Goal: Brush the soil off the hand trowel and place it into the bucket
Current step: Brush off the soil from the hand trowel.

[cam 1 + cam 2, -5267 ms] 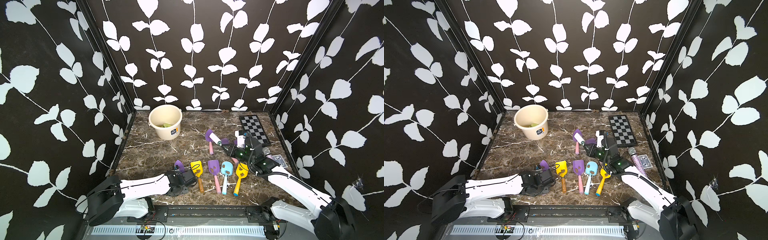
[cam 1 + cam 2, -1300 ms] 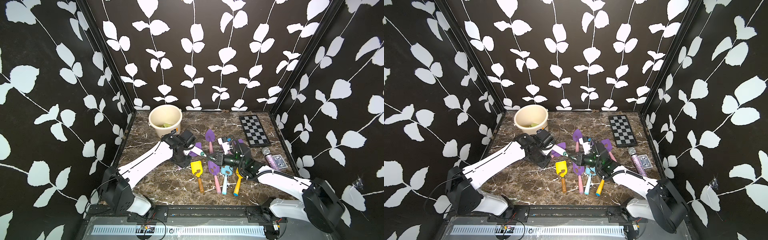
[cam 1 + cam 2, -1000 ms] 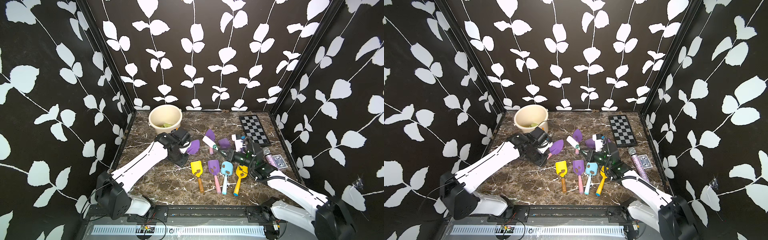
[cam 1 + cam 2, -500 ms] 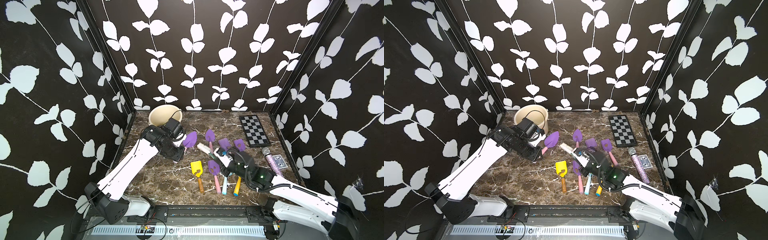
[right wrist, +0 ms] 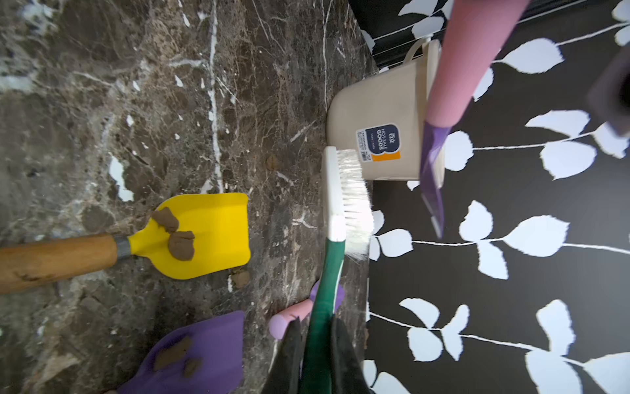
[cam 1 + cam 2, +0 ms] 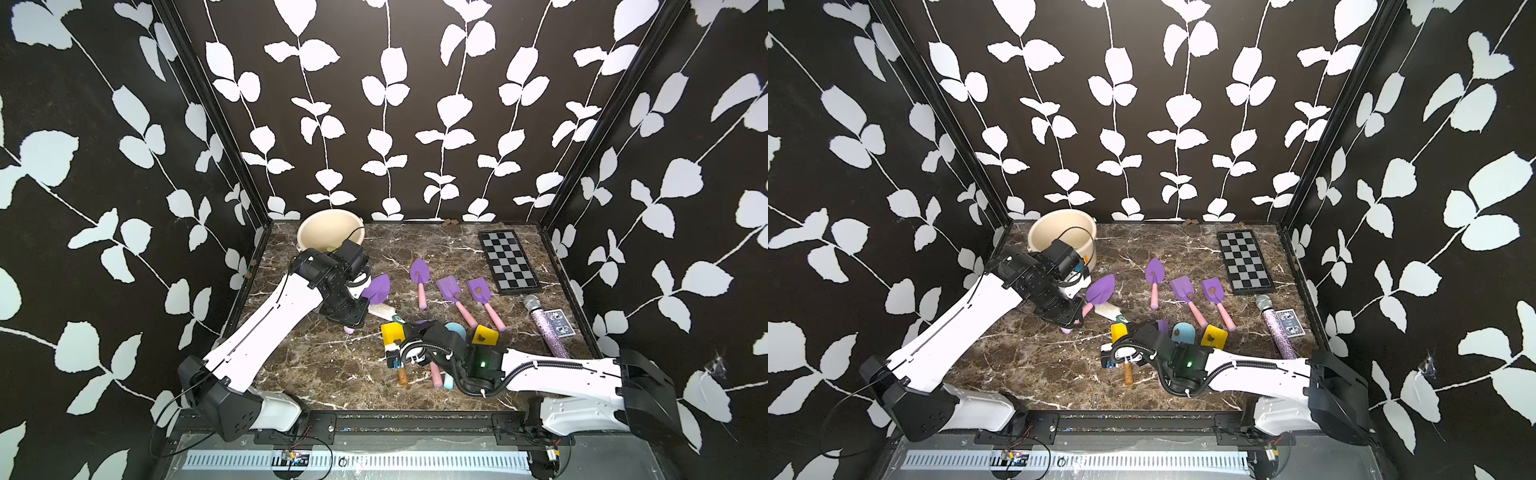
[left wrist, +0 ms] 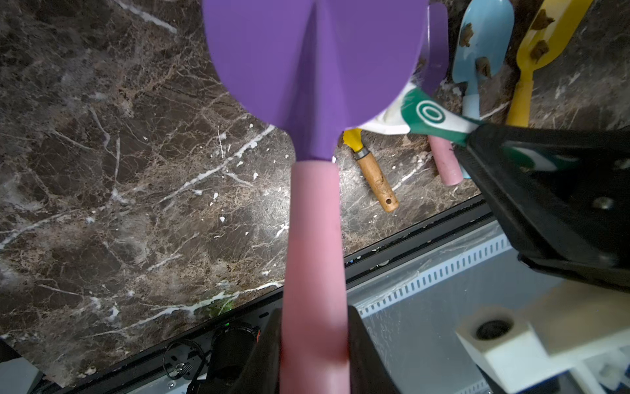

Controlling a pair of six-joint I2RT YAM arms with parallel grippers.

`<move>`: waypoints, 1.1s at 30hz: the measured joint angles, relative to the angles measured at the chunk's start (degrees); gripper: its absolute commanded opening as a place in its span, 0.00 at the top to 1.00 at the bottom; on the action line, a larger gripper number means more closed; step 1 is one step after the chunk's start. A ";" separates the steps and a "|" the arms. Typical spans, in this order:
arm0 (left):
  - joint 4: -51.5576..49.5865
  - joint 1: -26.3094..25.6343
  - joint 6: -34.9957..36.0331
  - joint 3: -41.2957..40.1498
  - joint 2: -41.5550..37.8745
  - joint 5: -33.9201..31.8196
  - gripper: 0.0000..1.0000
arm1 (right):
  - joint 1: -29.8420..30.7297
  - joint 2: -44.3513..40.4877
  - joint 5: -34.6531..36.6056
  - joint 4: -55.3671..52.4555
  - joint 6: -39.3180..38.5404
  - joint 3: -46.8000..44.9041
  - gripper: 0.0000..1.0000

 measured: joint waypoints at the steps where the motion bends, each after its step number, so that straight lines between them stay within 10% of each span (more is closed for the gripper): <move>1: -0.04 0.00 0.11 -0.46 0.13 0.37 1.00 | 0.13 0.20 0.31 0.87 -1.75 0.35 1.00; 20: 0.96 0.24 1.49 -1.64 0.72 2.62 1.00 | -6.64 0.81 12.94 7.63 -5.84 -1.11 1.00; 33: 1.73 0.42 1.27 -0.55 1.16 3.26 1.00 | 0.59 2.89 12.24 7.10 -7.28 -0.07 1.00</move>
